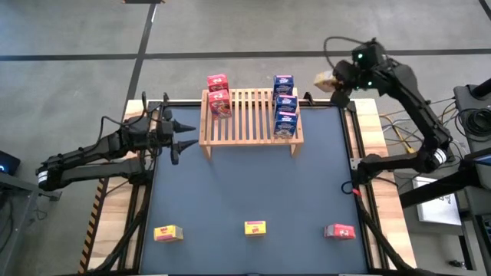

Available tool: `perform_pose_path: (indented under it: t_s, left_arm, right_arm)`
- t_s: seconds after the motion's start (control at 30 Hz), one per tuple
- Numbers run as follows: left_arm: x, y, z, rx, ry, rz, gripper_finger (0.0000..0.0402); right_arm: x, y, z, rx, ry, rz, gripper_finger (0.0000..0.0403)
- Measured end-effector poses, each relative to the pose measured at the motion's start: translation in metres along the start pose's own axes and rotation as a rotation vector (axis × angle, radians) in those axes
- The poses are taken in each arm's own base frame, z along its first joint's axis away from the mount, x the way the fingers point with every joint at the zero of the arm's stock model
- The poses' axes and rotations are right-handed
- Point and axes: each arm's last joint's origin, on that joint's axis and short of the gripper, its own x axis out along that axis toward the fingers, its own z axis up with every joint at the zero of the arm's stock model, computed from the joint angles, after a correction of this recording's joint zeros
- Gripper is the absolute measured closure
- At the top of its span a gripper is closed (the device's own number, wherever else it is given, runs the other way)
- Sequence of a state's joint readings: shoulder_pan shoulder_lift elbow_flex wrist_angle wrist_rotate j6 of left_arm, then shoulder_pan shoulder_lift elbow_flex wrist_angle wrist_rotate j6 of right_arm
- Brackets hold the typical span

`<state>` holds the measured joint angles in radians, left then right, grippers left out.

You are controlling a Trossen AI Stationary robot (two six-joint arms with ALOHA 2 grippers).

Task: Stack cereal on shelf
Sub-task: Put the top yellow cereal box on the shelf

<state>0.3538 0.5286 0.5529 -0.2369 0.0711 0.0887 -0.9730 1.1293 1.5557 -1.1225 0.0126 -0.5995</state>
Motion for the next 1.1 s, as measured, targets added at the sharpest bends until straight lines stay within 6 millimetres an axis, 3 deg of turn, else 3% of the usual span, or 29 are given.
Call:
perform_pose_path:
  t_s: [0.2, 0.4, 0.57, 0.8, 1.1]
  left_arm:
    - [0.000, 0.000, 0.002, -0.001, -0.026, 0.003, 0.0202]
    - [0.000, 0.000, 0.005, -0.039, -0.048, 0.004, 0.0202]
    - [0.001, 0.001, 0.006, -0.046, -0.056, 0.005, 0.0202]
    - [0.005, 0.001, 0.004, -0.068, -0.033, 0.002, 0.0202]
    - [0.008, 0.001, 0.003, -0.081, -0.023, 0.002, 0.0202]
  right_arm:
    - [-0.030, -0.014, 0.025, 0.005, -0.177, -0.031, 0.0273]
    - [-0.039, -0.023, 0.046, 0.011, -0.323, 0.045, 0.0273]
    - [-0.029, -0.028, 0.068, -0.003, -0.404, 0.157, 0.0273]
    - [-0.008, -0.030, 0.104, -0.061, -0.461, 0.185, 0.0273]
    - [0.018, -0.021, 0.146, -0.126, -0.515, 0.230, 0.0273]
